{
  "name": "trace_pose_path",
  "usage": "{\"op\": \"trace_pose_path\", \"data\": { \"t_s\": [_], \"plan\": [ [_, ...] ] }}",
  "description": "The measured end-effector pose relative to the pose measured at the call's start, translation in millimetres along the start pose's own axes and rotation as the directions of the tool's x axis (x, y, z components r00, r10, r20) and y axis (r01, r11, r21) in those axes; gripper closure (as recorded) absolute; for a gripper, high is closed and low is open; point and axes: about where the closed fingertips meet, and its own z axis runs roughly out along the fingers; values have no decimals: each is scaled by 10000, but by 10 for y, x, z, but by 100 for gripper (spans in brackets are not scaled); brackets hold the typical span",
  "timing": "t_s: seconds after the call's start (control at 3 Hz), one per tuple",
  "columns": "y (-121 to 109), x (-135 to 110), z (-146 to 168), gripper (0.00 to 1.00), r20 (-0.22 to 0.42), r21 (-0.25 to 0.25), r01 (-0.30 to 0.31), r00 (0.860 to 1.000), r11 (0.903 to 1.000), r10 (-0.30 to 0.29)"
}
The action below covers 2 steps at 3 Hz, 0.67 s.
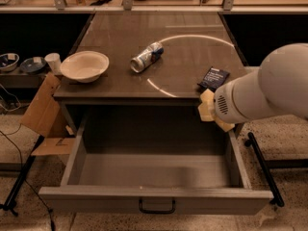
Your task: Place sponge into top drawer
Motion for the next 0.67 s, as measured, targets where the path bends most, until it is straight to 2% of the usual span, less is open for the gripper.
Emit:
{"op": "trace_pose_path", "data": {
  "t_s": [0.33,0.67],
  "plan": [
    [58,158,211,100,-370,-425,197,9991,9989,-213],
    [136,416,582,100,-697,-897,234,9971,9957,-297]
  ]
}}
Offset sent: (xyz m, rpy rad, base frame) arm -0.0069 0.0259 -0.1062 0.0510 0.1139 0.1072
